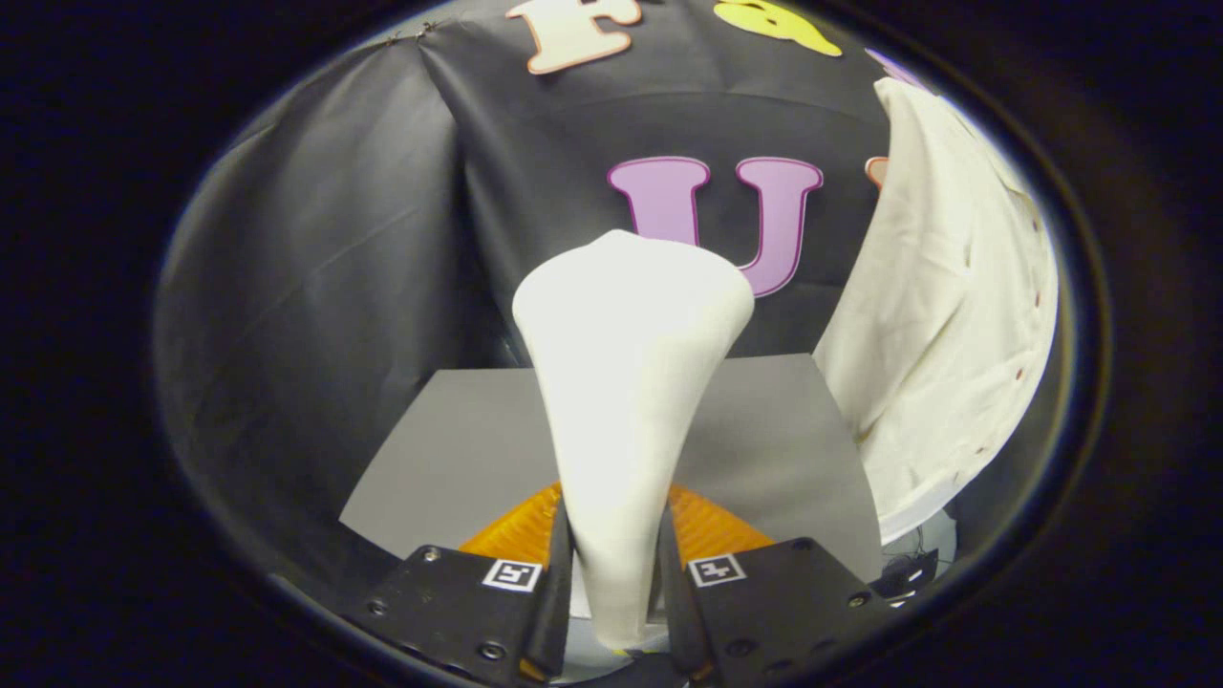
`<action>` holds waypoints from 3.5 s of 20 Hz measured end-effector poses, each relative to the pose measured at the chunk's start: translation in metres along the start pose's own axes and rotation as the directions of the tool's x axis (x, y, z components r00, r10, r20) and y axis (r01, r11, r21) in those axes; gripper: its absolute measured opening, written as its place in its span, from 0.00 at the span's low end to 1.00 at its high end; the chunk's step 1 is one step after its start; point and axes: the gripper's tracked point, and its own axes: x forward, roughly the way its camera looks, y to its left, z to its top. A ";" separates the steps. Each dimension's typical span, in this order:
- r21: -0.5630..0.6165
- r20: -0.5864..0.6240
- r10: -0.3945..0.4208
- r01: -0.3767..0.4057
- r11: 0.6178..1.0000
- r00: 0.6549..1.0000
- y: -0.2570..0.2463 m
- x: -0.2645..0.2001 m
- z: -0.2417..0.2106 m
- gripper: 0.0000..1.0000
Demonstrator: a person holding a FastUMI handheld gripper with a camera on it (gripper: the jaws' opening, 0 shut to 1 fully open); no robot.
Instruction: Iron the clothes twice with a garment steamer, once on the left side and once on the right side.
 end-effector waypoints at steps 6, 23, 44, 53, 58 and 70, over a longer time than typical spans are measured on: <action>0.001 0.187 0.000 0.000 1.000 0.982 -0.004 -0.086 0.018 0.39; 0.115 0.359 -0.302 0.279 0.953 0.883 -0.188 -0.178 0.091 0.39; 0.010 0.489 -0.290 0.327 0.945 0.823 -0.280 -0.075 0.099 0.42; 0.021 0.432 -0.249 0.267 0.964 0.867 -0.293 -0.058 0.053 0.41; 0.004 0.388 -0.218 0.234 0.972 0.896 -0.291 -0.039 0.019 0.42; 0.044 0.311 -0.156 0.150 0.988 0.937 -0.305 0.013 -0.076 0.42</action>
